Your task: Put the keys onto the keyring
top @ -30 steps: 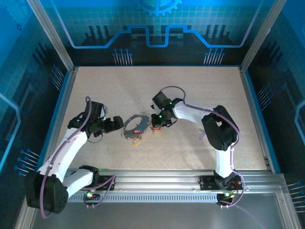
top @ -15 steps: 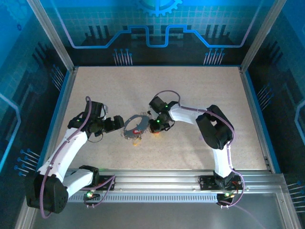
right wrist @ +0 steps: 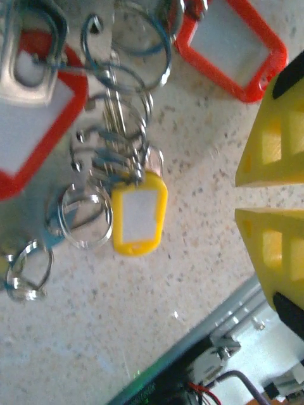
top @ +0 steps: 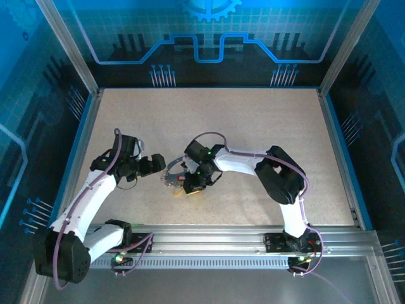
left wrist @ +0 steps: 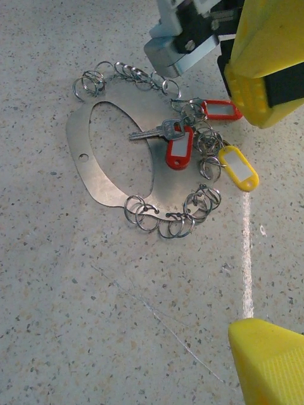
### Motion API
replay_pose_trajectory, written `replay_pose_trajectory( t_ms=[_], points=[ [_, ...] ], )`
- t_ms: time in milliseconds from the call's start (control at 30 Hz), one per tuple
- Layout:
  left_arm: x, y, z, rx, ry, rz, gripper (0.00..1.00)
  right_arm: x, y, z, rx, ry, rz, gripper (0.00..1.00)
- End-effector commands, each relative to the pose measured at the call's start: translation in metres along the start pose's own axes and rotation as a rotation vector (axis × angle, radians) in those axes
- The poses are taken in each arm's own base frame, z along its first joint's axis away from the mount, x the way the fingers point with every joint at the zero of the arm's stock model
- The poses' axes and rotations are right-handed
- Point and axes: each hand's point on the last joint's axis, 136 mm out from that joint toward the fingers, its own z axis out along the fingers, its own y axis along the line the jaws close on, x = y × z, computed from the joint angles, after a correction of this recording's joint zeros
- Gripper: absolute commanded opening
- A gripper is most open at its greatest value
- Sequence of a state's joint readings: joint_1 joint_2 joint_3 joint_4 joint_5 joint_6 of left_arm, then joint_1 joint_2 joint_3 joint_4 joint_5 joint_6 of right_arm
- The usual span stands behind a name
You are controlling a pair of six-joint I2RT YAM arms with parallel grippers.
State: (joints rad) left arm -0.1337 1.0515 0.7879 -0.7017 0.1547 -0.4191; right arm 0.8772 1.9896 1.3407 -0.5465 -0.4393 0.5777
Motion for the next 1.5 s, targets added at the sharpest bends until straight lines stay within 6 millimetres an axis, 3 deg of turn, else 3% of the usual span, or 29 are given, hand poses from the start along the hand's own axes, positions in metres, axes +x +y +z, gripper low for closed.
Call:
replay_pose_trajectory(
  t_ms=[0, 200, 300, 500, 633, 1067, 1467],
  points=[
    [0.005, -0.003, 0.002, 0.031, 0.025, -0.003, 0.99, -0.008, 0.021, -0.041, -0.012, -0.096, -0.027, 0.22],
    [0.009, -0.030, 0.004, 0.186, 0.066, 0.024, 0.99, -0.030, -0.021, -0.103, 0.144, -0.311, -0.085, 0.36],
    [0.009, -0.032, 0.003, 0.197, 0.054, 0.033, 0.99, -0.037, -0.041, -0.111, 0.197, -0.334, -0.103, 0.34],
    [0.012, -0.034, 0.001, 0.204, 0.058, 0.046, 0.99, -0.047, -0.062, -0.096, 0.174, -0.290, -0.089, 0.34],
    [0.012, -0.035, 0.002, 0.203, 0.056, 0.054, 0.99, -0.048, -0.064, -0.075, 0.114, -0.244, -0.078, 0.40],
    [0.013, -0.036, 0.002, 0.204, 0.057, 0.062, 0.99, -0.044, -0.076, -0.033, 0.038, -0.196, -0.029, 0.38],
    [0.014, -0.037, 0.002, 0.206, 0.058, 0.069, 0.99, -0.044, -0.073, -0.027, 0.011, -0.205, -0.025, 0.31]
  ],
)
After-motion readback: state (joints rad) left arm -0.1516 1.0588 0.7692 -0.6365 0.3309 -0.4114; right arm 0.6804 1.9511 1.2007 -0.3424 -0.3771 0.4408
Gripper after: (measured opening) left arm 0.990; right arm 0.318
